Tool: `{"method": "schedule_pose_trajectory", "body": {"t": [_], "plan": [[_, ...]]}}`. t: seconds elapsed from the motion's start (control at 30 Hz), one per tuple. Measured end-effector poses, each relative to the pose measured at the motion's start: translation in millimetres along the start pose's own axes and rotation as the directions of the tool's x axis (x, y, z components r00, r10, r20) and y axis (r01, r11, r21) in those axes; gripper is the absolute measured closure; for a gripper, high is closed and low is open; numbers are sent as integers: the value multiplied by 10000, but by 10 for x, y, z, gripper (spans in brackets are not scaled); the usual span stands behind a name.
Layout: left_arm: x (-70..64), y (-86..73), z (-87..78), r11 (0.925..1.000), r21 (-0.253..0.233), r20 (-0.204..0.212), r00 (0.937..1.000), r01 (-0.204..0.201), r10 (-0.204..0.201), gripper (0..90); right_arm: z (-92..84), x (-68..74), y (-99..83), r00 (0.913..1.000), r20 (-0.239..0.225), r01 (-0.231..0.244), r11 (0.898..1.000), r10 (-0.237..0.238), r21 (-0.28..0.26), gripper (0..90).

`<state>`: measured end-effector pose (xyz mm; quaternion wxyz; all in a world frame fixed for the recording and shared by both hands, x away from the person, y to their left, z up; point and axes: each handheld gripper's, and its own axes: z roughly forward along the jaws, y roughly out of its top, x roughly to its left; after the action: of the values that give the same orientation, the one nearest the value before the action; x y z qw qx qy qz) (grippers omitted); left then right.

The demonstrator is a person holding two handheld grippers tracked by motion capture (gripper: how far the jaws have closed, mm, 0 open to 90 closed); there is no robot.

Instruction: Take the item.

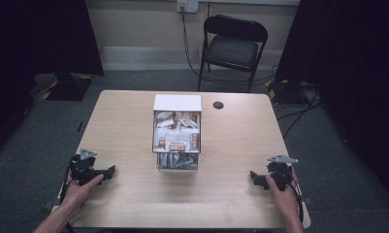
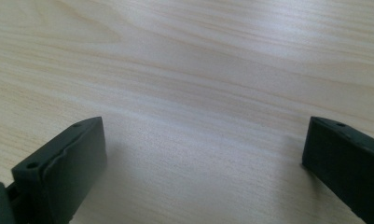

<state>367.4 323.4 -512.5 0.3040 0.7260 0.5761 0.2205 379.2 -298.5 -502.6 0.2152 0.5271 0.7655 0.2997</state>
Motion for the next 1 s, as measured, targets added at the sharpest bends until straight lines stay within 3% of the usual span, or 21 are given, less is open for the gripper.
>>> {"method": "schedule_pose_trajectory", "body": {"t": [0.37, 0.5, 0.57, 0.7, 0.8, 1.0], "plan": [[0, 4, -13, 10000, 63, 70, 10000, -15, 14, 7, 0, 1, 0, 10000, 7, 1, 10000, -1, 1, 0], [4, 27, -43, 9997, 259, 78, 10000, -1, -1, 65, 0, 0, 0, 10000, 5, 0, 10000, 0, 0, 0], [11, 40, -67, 9994, 308, 185, 9997, -142, 137, 166, 0, 1, 0, 10000, 5, -5, 10000, 5, 0, 0], [10, 51, -85, 9988, 428, 253, 9994, -249, 238, 169, 0, 0, 1, 10000, 2, 0, 10000, 0, 0, 0], [16, 62, -91, 9993, 365, 489, 9988, -83, 65, 194, 0, 0, 0, 10000, 1, 0, 10000, 0, 1, 0], [-32, 111, -147, 9992, 117, 999, 9943, -385, 371, 215, 0, 0, 1, 10000, 1, 1, 10000, -1, 1, 0]]}}
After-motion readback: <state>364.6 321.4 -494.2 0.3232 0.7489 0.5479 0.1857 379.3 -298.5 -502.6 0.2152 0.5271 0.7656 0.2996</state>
